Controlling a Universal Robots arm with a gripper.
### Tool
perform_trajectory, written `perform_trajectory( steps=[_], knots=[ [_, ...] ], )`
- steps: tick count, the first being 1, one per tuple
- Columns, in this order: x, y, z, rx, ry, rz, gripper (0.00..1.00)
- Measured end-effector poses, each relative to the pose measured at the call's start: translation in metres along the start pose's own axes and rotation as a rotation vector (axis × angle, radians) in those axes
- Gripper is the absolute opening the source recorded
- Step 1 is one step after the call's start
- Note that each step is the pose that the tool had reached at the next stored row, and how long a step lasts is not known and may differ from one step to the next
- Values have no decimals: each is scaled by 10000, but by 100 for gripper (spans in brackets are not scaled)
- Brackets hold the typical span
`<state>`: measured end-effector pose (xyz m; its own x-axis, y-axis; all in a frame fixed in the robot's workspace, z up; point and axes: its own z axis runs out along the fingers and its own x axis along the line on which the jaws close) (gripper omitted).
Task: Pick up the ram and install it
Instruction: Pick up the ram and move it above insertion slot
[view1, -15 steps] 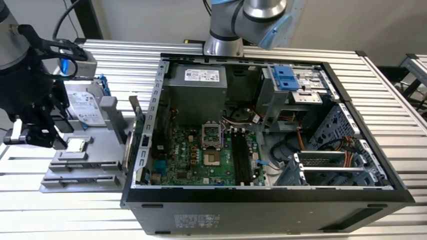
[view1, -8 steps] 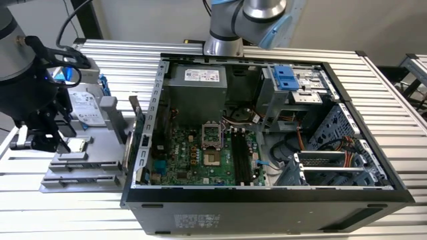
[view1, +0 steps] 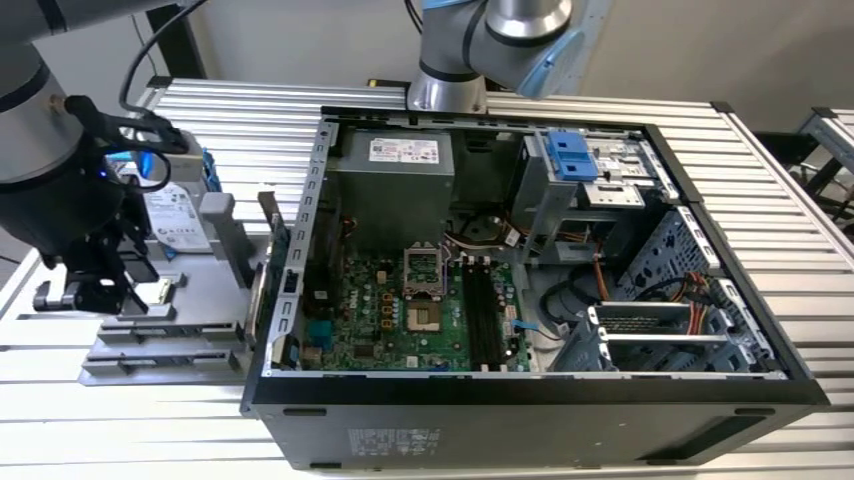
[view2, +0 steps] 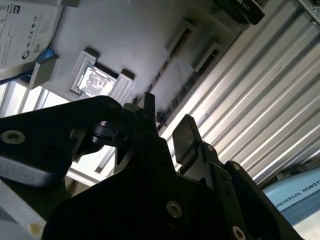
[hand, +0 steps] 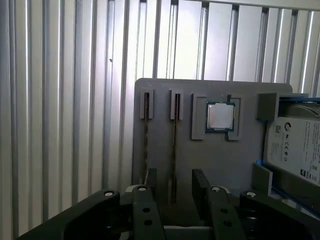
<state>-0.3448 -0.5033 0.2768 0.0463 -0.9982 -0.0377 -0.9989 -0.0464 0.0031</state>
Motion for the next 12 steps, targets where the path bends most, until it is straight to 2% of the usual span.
perform_trajectory(
  steps=[12],
  knots=[
    [9,3,217,-1,1,5,100]
  ],
)
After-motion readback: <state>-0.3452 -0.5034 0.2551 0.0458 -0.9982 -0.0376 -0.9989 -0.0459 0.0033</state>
